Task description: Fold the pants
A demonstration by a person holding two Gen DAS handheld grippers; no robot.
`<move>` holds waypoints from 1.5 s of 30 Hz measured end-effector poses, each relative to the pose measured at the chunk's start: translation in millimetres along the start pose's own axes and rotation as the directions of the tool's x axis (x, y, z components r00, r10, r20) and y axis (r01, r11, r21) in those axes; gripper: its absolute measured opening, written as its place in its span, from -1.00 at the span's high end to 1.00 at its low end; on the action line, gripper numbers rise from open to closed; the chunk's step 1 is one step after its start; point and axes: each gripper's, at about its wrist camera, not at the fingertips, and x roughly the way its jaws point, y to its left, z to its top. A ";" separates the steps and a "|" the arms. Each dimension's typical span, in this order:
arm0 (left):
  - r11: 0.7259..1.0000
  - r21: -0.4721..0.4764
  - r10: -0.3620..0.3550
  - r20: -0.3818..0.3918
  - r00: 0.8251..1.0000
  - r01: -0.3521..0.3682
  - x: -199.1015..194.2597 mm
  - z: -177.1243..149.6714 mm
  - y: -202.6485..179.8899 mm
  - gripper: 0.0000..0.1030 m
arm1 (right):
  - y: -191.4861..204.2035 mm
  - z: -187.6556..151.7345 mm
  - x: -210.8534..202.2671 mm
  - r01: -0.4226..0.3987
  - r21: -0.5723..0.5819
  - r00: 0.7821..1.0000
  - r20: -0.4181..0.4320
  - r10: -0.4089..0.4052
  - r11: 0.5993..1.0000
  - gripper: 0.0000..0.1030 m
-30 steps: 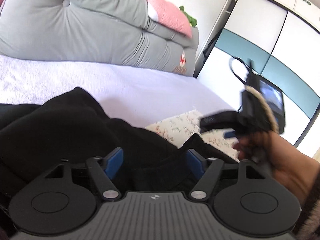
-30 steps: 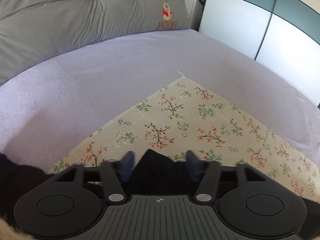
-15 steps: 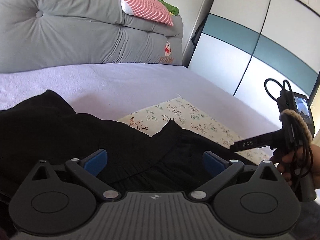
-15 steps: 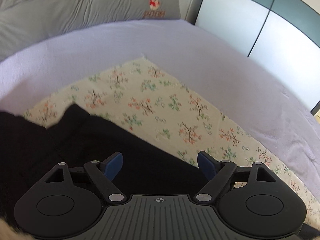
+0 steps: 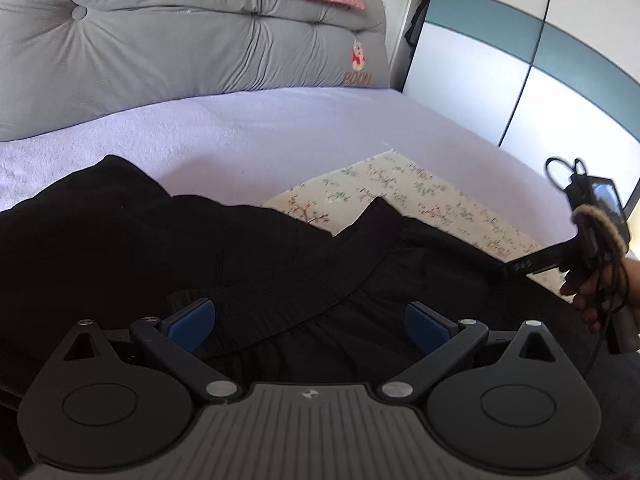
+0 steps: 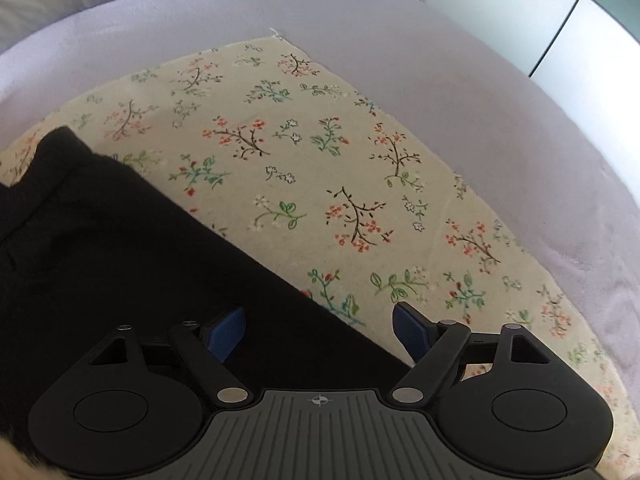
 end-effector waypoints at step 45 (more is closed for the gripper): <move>0.861 -0.313 -0.483 -0.264 0.835 0.400 -28.2 -46.3 58.4 -1.00 | 175.3 -221.2 -222.8 -0.196 0.191 0.972 0.168 0.165 0.962 1.00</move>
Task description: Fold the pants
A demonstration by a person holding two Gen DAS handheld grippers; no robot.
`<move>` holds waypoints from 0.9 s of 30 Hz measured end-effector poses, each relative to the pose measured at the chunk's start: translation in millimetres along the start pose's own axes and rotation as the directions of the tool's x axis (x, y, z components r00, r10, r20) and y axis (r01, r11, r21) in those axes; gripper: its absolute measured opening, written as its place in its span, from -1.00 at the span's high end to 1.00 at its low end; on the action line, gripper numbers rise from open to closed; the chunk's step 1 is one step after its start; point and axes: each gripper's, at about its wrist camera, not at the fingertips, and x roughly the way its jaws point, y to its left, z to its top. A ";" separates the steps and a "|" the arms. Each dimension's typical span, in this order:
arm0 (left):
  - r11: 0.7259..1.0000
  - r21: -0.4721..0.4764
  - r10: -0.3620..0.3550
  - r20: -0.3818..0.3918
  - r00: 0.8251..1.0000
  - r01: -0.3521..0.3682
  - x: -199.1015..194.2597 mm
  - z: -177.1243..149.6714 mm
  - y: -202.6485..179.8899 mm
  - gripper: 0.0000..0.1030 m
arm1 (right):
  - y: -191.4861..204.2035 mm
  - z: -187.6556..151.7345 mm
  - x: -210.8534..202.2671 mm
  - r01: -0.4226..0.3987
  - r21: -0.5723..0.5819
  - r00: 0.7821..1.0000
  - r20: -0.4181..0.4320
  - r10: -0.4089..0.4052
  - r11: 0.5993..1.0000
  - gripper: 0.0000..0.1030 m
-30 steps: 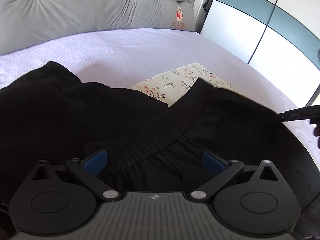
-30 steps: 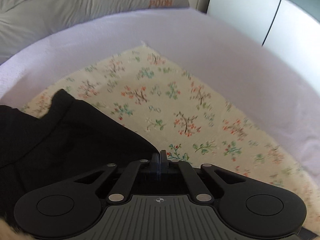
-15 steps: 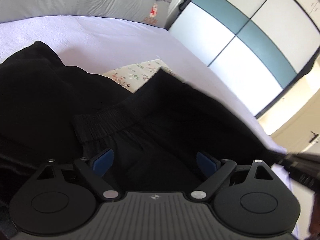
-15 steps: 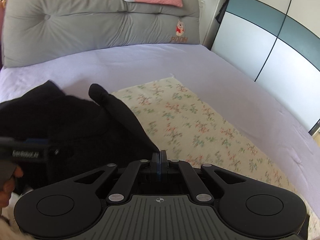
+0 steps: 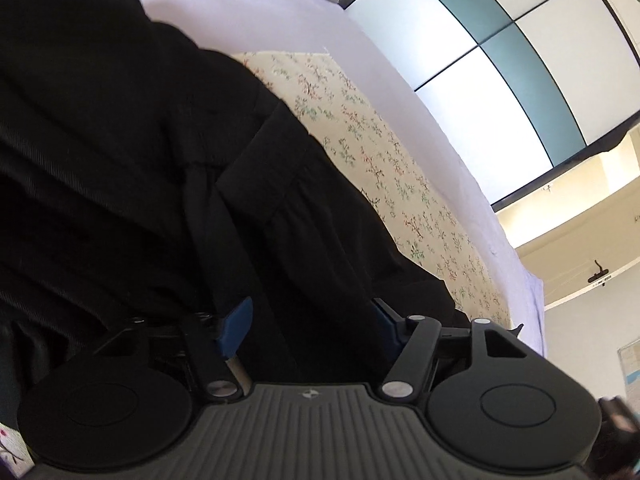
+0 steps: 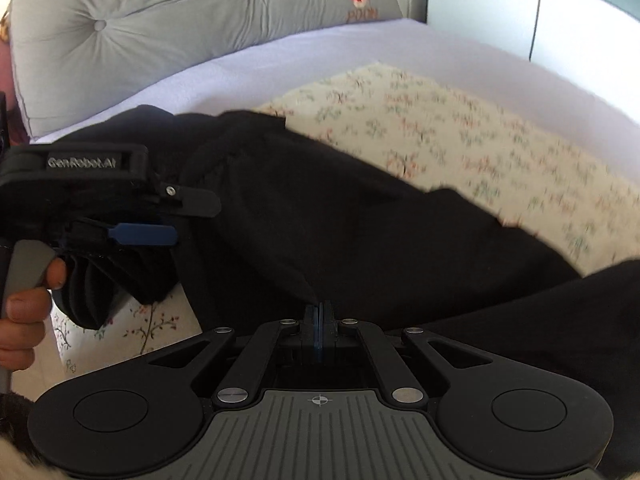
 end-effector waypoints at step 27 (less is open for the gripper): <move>0.994 -0.109 0.020 -0.081 0.997 -0.029 62.2 -15.5 -24.9 -0.87 | -216.1 -14.3 -69.5 0.216 0.537 0.961 0.032 -0.276 0.816 -0.05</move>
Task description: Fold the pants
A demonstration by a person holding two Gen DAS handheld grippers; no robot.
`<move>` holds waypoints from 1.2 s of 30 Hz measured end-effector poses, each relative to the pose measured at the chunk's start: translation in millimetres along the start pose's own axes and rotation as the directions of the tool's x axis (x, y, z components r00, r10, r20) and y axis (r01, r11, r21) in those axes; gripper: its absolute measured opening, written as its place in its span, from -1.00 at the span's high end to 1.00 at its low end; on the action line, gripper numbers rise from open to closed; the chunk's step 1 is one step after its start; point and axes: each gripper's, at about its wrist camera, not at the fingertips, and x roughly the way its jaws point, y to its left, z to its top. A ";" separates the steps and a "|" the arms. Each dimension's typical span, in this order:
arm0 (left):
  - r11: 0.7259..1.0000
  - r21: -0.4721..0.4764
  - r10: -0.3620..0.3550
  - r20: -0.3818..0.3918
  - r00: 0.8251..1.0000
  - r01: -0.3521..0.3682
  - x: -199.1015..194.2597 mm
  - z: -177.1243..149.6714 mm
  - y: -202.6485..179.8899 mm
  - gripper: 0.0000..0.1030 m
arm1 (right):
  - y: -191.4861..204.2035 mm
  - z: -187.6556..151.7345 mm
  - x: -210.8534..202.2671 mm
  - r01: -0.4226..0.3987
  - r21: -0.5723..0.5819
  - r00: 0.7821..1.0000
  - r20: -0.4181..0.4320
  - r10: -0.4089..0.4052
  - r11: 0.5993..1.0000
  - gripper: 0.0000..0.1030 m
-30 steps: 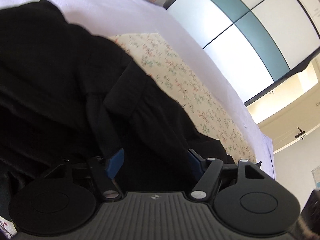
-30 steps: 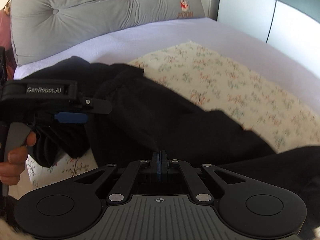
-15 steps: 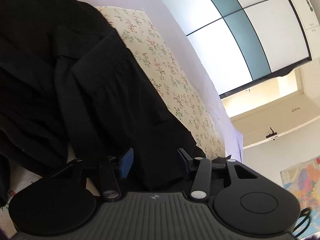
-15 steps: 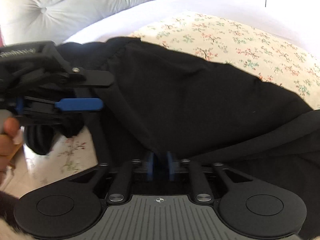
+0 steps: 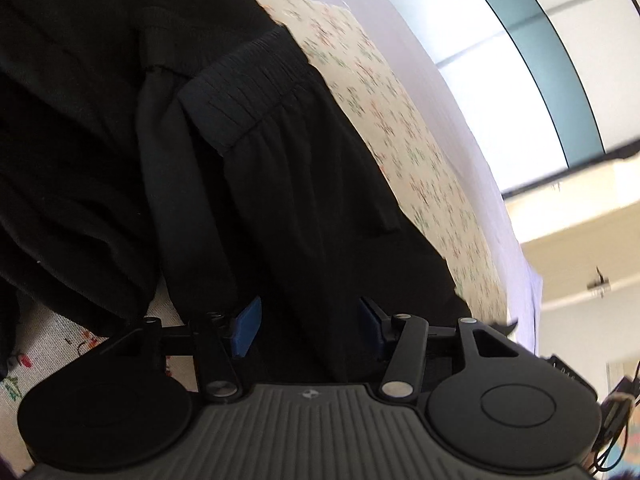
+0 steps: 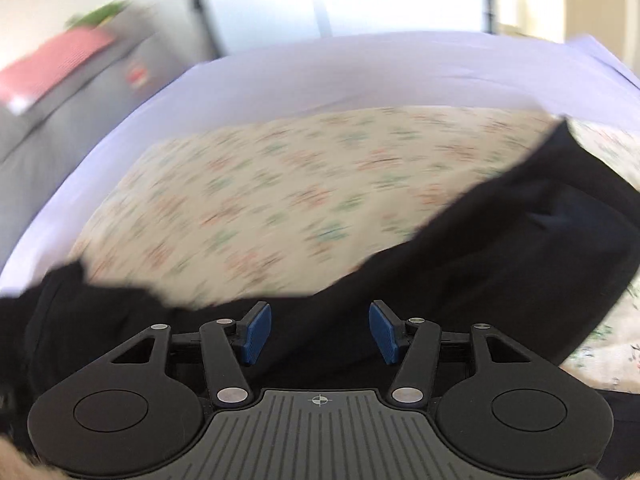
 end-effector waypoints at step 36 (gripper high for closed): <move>0.975 0.173 0.114 0.150 0.982 -0.140 -7.6 29.4 -4.5 -0.04 | -111.6 -10.5 -131.7 0.162 0.120 0.895 0.400 -0.197 0.979 1.00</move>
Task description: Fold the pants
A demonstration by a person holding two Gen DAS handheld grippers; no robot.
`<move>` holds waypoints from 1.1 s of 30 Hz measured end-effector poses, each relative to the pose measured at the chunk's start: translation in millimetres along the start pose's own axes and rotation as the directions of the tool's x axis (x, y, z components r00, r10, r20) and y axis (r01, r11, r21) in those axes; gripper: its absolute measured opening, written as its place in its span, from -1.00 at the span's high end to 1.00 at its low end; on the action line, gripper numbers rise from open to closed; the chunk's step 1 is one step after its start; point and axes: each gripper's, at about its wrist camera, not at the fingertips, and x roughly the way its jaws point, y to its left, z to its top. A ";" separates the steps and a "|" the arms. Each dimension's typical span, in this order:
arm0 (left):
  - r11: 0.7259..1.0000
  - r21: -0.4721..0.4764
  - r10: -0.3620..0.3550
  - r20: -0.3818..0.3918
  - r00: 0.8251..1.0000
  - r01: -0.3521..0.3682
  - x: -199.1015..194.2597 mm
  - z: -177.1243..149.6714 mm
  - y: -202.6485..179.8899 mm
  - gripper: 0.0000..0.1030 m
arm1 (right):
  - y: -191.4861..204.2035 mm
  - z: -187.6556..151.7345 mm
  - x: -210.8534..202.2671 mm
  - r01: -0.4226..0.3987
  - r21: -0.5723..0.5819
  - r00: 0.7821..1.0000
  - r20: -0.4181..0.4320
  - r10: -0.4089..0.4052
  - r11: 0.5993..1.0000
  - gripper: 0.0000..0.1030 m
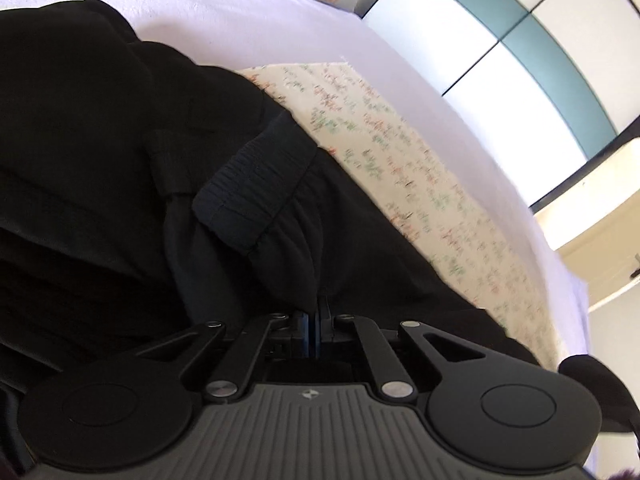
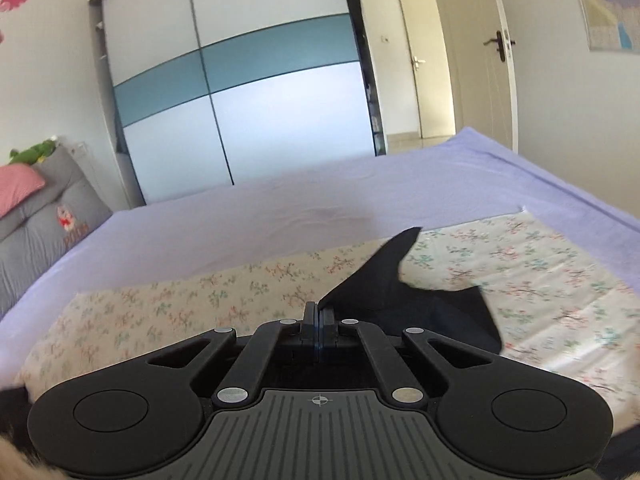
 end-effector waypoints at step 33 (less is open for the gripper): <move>0.887 0.458 0.055 0.031 0.998 -0.063 -87.1 -84.2 -122.1 -1.00 | -68.0 -118.4 -88.5 0.063 -0.010 0.959 -0.277 -0.063 0.998 -0.24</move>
